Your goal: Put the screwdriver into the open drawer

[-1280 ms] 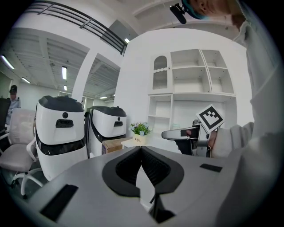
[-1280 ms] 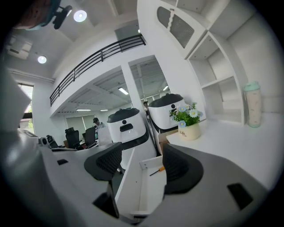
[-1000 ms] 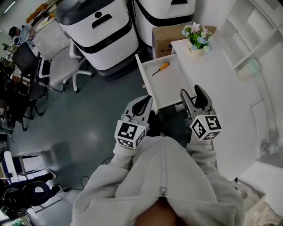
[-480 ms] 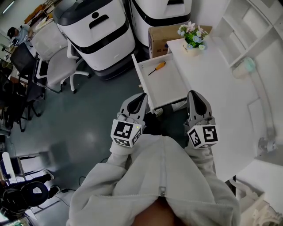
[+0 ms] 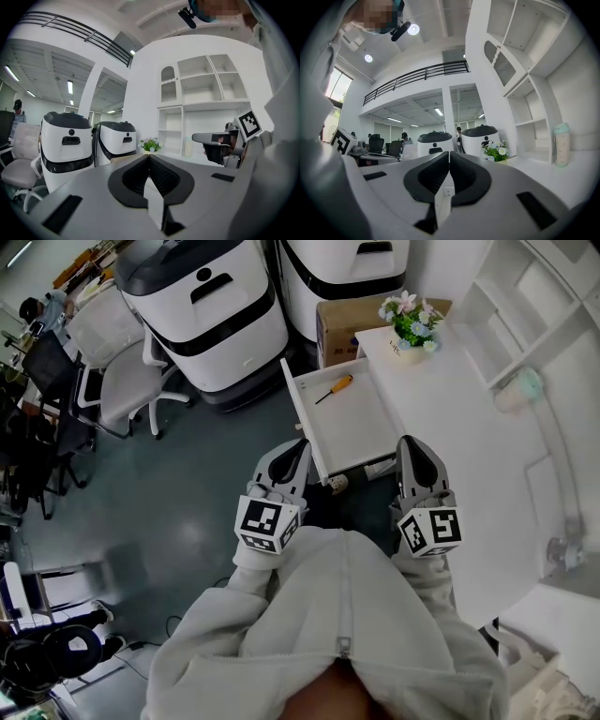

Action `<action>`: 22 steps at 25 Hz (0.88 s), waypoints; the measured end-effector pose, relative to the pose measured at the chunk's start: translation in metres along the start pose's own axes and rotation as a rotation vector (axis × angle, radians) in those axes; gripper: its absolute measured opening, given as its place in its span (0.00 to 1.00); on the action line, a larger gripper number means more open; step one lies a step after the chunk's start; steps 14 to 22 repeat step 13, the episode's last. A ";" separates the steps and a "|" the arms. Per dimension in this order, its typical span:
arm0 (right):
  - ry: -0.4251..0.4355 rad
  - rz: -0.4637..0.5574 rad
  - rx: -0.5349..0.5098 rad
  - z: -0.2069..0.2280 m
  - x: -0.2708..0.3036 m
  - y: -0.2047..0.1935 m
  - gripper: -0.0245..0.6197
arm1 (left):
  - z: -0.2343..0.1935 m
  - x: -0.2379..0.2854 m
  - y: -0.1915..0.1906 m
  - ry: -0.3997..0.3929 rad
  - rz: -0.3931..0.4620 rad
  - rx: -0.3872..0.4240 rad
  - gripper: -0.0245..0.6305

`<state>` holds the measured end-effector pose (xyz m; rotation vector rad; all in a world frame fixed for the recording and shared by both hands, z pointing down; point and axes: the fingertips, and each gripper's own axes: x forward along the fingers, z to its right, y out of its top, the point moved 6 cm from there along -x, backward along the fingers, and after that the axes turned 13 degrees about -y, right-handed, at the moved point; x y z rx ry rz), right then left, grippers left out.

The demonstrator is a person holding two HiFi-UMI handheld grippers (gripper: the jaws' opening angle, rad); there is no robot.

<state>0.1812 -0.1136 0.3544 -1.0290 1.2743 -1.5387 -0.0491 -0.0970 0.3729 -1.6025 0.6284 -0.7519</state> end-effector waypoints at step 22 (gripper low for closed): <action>-0.006 -0.043 0.024 0.005 0.014 -0.009 0.10 | -0.008 0.012 -0.005 -0.015 -0.026 -0.010 0.06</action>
